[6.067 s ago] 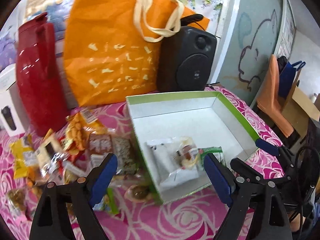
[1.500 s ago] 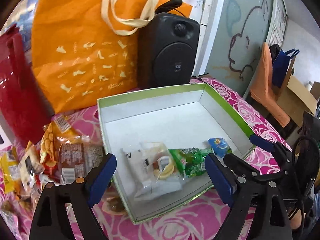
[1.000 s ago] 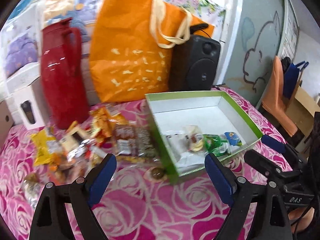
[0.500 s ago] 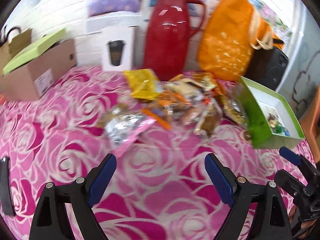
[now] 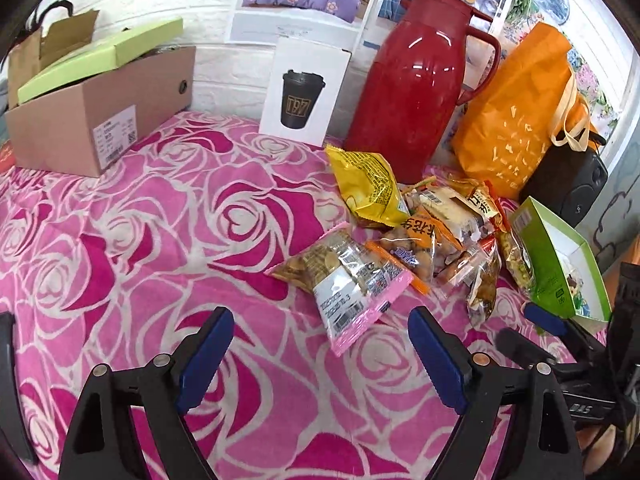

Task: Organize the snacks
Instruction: 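Move both tools back to the snack pile, then grasp the pink-labelled biscuit bag with the left gripper while the right grasps a brown snack bag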

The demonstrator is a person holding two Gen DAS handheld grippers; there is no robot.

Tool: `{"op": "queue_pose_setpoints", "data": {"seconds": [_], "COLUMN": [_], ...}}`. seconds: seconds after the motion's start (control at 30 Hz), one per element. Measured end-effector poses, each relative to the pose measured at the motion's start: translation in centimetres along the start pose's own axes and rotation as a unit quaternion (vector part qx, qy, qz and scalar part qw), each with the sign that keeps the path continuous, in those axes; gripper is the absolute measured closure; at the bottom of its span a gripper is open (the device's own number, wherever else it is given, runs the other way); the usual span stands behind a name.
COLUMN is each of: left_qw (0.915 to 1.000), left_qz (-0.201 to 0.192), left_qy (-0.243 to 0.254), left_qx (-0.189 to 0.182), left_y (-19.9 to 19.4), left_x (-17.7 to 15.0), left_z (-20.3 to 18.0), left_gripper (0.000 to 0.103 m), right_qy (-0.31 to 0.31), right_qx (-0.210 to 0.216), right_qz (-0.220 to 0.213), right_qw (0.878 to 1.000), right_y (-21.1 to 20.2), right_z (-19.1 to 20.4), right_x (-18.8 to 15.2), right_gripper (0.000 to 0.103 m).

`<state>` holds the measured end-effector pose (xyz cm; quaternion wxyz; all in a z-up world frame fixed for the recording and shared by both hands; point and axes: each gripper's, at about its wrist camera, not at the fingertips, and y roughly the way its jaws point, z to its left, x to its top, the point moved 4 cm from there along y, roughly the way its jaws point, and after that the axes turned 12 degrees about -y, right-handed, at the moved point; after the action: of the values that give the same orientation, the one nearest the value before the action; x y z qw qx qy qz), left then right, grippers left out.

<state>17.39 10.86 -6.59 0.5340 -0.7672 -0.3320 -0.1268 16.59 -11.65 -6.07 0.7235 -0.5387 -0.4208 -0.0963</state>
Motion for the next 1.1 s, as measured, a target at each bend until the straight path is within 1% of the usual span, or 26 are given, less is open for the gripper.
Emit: {"op": "queue_pose_setpoints", "data": {"seconds": [0.03,0.1,0.13,0.2,0.23,0.27,0.3,0.33,0.4,0.43,0.5,0.57,0.6,0.67,0.73,0.8,0.9,0.93,0.97,1.03,1.07,1.1], "left_qw": [0.9999,0.9996,0.9994,0.9994,0.9995,0.9995,0.9994,0.9991,0.9984,0.9983,0.9983,0.9976,0.9974,0.9979,0.9978,0.9969,0.9951,0.9943,0.9934,0.9935,0.9937,0.9939], "left_qz": [0.007,0.017,0.017,0.017,0.019,0.021,0.027,0.034,0.047,0.048,0.050,0.058,0.058,0.053,0.059,0.072,0.087,0.092,0.099,0.100,0.099,0.096], "left_qy": [-0.004,-0.016,-0.021,-0.022,-0.021,-0.020,-0.021,-0.025,-0.032,-0.032,-0.029,-0.038,-0.041,-0.036,-0.026,-0.018,0.014,0.021,0.029,0.037,0.043,0.045], "left_qx": [-0.007,-0.018,-0.024,-0.018,-0.012,-0.008,-0.003,-0.004,-0.001,0.003,0.007,-0.005,-0.006,-0.007,-0.012,-0.025,-0.044,-0.048,-0.050,-0.040,-0.031,-0.030], "left_y": [0.4,0.9,1.2,1.8,2.3,2.6,3.4,4.0,5.1,5.5,6.0,6.6,6.7,6.5,6.0,5.5,4.0,3.8,3.6,3.3,3.3,3.3], "left_x": [0.2,0.7,1.0,1.5,1.7,1.8,1.9,2.0,2.1,2.1,2.1,1.9,1.9,1.9,1.7,1.2,-0.6,-1.1,-1.7,-2.5,-2.8,-2.9], "left_z": [-0.1,-0.4,-0.7,-1.2,-1.3,-1.3,-1.4,-1.4,-1.4,-1.4,-1.2,-1.0,-0.9,-0.9,-1.2,-1.6,-2.5,-2.7,-3.0,-3.2,-3.2,-3.2], "left_gripper": [0.014,0.014,0.014,0.014,0.014,0.015,0.018,0.023,0.025,0.026,0.029,0.039,0.040,0.049,0.054,0.054,0.054,0.053,0.052,0.051,0.051,0.050], "right_qy": [-0.001,0.004,0.009,0.027,0.032,0.032,0.025,0.019,0.011,0.009,0.010,0.016,0.019,0.031,0.040,0.048,0.059,0.061,0.063,0.064,0.063,0.061], "right_qx": [-0.009,-0.024,-0.027,-0.029,-0.027,-0.031,-0.035,-0.034,-0.019,-0.014,-0.003,0.007,0.012,0.019,0.023,0.028,0.030,0.030,0.030,0.025,0.024,0.025], "right_qz": [0.004,0.015,0.020,0.031,0.035,0.034,0.035,0.037,0.040,0.042,0.044,0.047,0.048,0.045,0.042,0.042,0.041,0.041,0.041,0.046,0.046,0.046], "right_qw": [1.000,1.000,0.999,0.999,0.998,0.998,0.998,0.999,0.999,0.999,0.999,0.999,0.999,0.998,0.998,0.998,0.997,0.997,0.997,0.997,0.997,0.997], "right_y": [0.7,2.0,2.5,3.6,4.0,3.9,3.8,3.5,2.8,2.3,1.2,0.3,-0.2,-0.9,-1.5,-1.8,-1.8,-1.6,-1.5,-1.2,-1.0,-0.8], "right_z": [-0.1,-0.4,-0.6,-1.2,-1.5,-1.7,-1.7,-1.7,-1.7,-1.6,-1.6,-1.6,-1.6,-1.8,-2.0,-2.1,-2.0,-1.9,-1.9,-1.8,-1.7,-1.6], "right_x": [0.2,0.5,0.5,0.5,0.5,0.5,0.5,0.5,0.1,-0.2,-1.1,-2.1,-2.6,-3.3,-3.7,-3.9,-3.7,-3.5,-3.4,-3.3,-3.2,-3.0], "right_gripper": [0.002,0.009,0.014,0.026,0.036,0.043,0.046,0.050,0.055,0.063,0.064,0.065,0.067,0.069,0.069,0.068,0.065,0.062,0.055,0.050,0.049,0.048]}}
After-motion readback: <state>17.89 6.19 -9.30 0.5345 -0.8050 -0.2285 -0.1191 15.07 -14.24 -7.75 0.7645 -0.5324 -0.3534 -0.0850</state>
